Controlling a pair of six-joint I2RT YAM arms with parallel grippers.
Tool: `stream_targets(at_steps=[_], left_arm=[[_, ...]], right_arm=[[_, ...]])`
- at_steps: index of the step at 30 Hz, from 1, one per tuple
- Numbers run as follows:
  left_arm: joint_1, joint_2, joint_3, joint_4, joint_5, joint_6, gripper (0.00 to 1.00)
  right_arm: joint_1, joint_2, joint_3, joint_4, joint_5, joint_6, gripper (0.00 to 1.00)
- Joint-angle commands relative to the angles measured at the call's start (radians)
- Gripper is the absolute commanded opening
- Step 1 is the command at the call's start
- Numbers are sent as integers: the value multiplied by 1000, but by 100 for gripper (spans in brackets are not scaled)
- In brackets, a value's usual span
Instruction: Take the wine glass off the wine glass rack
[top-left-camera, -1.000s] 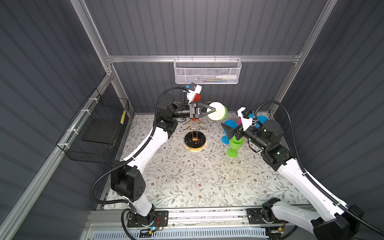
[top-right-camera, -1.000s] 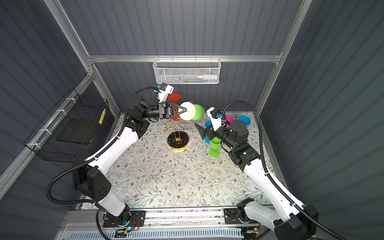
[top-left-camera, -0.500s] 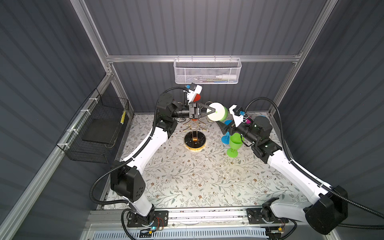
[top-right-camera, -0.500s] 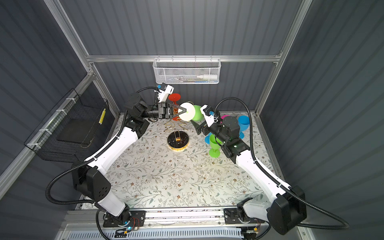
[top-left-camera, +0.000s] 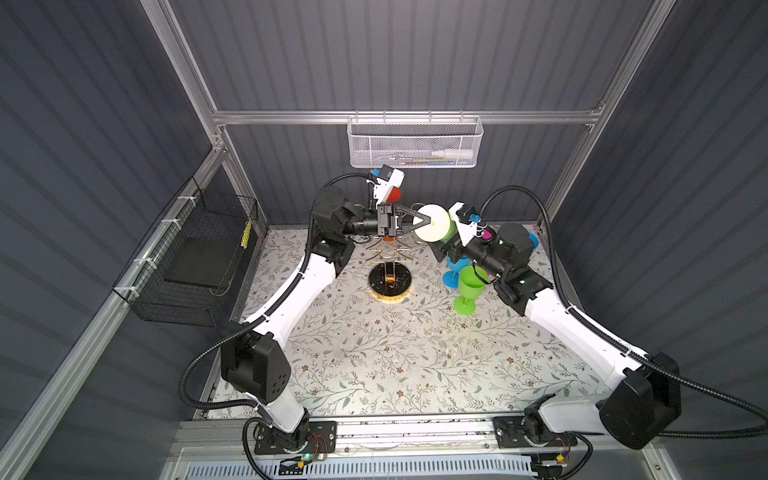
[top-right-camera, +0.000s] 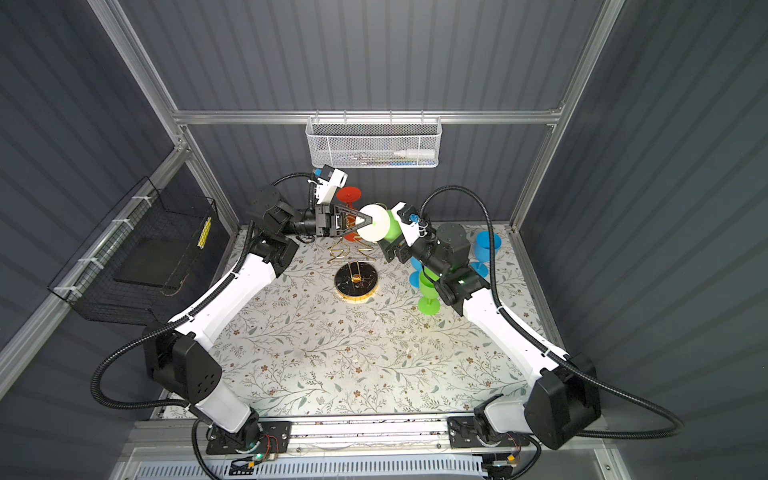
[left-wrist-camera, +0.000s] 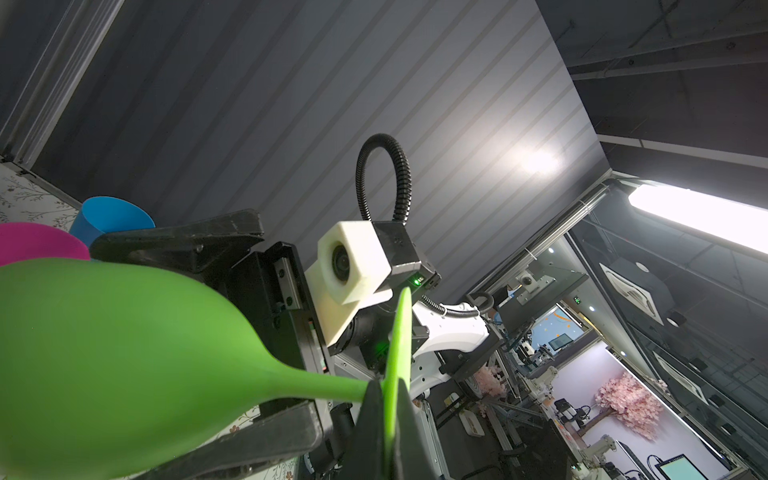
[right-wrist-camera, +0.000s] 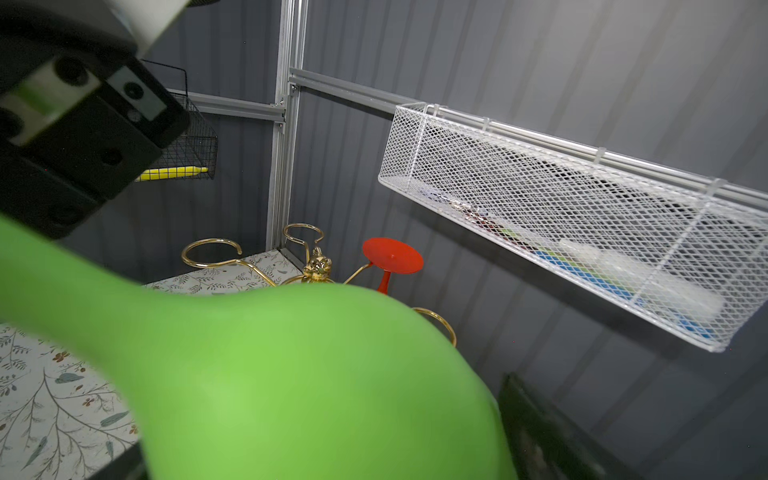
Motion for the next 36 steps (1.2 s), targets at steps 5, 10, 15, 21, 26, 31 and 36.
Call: stream_targets(at_steps=[5, 10, 15, 21, 26, 31, 36], left_arm=[[-6, -23, 31, 67, 48, -45, 0], [-6, -18, 33, 65, 46, -45, 0], [-6, -13, 42, 62, 46, -40, 15], [1, -8, 71, 6, 39, 21, 48], [29, -15, 80, -75, -3, 113, 56], [42, -82, 42, -301, -213, 476, 64], [32, -171, -123, -166, -449, 776, 70]], right_arm=[[7, 0, 30, 11, 21, 9, 82], [12, -9, 26, -7, 22, 9, 74], [17, -30, 18, -31, 37, 13, 73], [19, -82, 17, -114, 48, 61, 69], [19, -144, 14, -228, 48, 134, 67], [20, -204, 75, -453, 44, 210, 66], [20, -224, 171, -701, 7, 277, 66]])
